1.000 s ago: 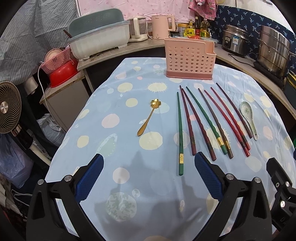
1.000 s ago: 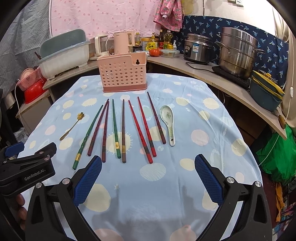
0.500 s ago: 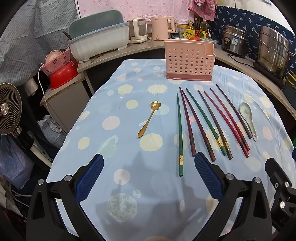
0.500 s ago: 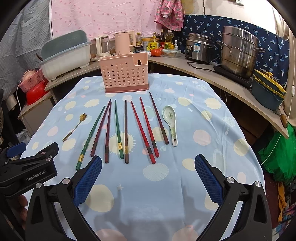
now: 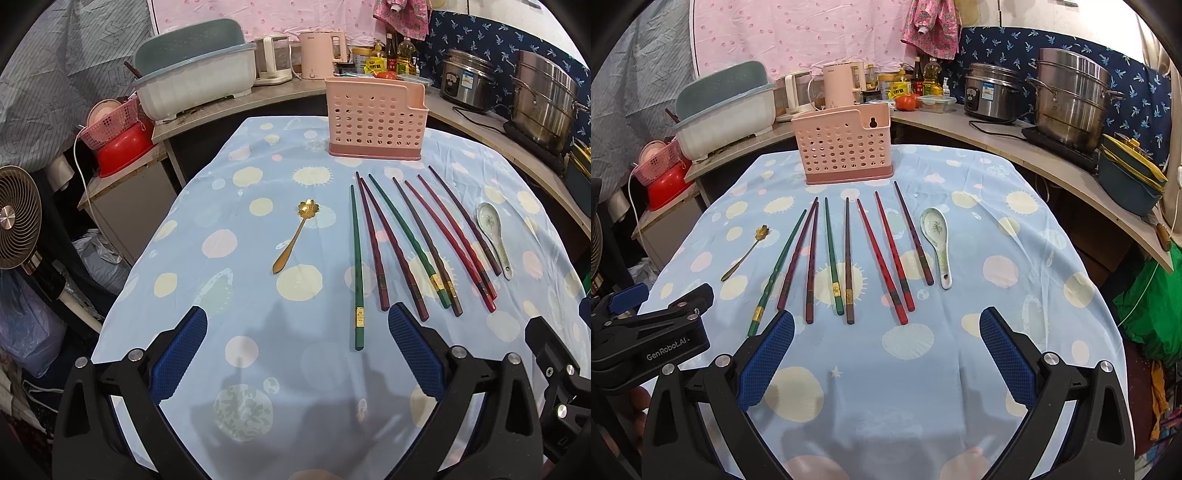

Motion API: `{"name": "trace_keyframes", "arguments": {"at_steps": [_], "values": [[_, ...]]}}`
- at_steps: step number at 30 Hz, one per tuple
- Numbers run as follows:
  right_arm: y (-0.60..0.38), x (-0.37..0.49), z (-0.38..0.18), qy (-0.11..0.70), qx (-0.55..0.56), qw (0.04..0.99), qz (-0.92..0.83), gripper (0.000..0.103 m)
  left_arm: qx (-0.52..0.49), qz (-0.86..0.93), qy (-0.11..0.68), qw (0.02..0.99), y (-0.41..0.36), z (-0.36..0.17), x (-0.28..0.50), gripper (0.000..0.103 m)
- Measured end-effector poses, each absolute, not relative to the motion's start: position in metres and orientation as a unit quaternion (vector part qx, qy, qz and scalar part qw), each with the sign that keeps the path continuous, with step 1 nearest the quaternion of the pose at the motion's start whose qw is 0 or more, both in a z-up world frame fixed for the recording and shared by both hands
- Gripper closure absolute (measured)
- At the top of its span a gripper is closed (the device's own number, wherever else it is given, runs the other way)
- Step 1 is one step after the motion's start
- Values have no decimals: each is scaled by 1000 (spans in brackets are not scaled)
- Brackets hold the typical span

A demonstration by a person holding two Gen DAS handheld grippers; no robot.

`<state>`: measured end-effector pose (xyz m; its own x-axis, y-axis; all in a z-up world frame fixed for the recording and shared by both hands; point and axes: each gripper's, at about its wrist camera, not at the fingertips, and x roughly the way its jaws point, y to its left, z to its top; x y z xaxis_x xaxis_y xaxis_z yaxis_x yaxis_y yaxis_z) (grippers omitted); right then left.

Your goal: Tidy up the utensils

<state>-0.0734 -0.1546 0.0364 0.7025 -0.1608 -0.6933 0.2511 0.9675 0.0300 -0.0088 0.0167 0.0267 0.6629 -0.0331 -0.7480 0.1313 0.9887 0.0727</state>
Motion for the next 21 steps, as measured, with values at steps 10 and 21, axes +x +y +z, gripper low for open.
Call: {"name": "trace_keyframes", "arguments": {"at_steps": [10, 21], "values": [[-156, -74, 35, 372, 64, 919, -112, 6, 61, -47, 412, 908, 17, 24, -8, 9], [-160, -68, 29, 382, 67, 915, -114, 6, 60, -46, 423, 903, 17, 17, -1, 9]]}}
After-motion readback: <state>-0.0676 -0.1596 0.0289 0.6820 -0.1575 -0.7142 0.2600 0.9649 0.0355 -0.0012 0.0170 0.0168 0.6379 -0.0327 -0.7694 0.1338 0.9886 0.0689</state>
